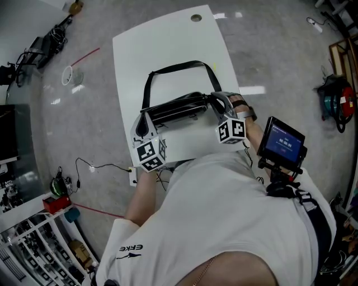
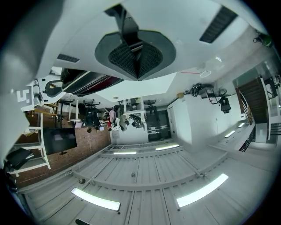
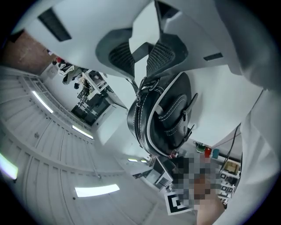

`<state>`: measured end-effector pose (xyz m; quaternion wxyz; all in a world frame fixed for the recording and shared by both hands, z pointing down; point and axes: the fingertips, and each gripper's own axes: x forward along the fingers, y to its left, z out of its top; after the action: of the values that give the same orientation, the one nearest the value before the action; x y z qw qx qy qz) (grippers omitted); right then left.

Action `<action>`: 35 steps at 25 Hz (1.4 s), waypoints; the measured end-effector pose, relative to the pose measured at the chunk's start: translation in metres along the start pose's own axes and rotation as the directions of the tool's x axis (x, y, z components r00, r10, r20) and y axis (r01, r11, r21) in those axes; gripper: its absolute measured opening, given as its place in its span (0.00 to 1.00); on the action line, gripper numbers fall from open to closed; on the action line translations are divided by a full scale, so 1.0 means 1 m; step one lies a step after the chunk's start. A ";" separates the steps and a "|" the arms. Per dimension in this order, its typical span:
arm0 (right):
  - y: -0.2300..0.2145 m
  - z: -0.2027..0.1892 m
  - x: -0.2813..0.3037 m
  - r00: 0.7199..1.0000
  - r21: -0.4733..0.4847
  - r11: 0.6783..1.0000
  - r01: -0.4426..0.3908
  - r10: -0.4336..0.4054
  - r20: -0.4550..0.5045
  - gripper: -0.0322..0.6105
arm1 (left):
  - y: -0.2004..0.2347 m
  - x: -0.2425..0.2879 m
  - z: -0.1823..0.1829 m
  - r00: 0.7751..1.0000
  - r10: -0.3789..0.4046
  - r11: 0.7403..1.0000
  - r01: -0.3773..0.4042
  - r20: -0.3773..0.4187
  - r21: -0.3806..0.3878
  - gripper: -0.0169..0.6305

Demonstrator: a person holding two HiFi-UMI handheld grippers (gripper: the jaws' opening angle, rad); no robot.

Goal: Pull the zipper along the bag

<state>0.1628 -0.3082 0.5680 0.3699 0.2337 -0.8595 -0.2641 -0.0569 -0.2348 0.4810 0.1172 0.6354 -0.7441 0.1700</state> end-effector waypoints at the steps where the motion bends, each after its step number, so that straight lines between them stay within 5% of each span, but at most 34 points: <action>1: -0.001 0.002 -0.001 1.000 -0.012 1.000 0.005 -0.005 0.007 0.16 | 0.000 -0.001 0.000 1.000 -0.004 1.000 0.004 -0.001 0.002 0.03; 30: -0.006 0.025 -0.006 0.982 -0.125 0.991 0.050 -0.026 0.189 0.16 | 0.000 -0.016 0.001 1.000 -0.003 1.000 0.003 -0.009 0.020 0.03; 35: 0.000 0.036 -0.007 0.977 -0.142 0.988 0.067 -0.036 0.211 0.09 | 0.008 -0.021 0.001 1.000 -0.006 1.000 0.006 -0.011 0.021 0.03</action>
<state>0.1404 -0.2936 0.5435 0.2875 0.1988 -0.8651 -0.3598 -0.0611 -0.2152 0.4707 0.1148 0.6378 -0.7398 0.1809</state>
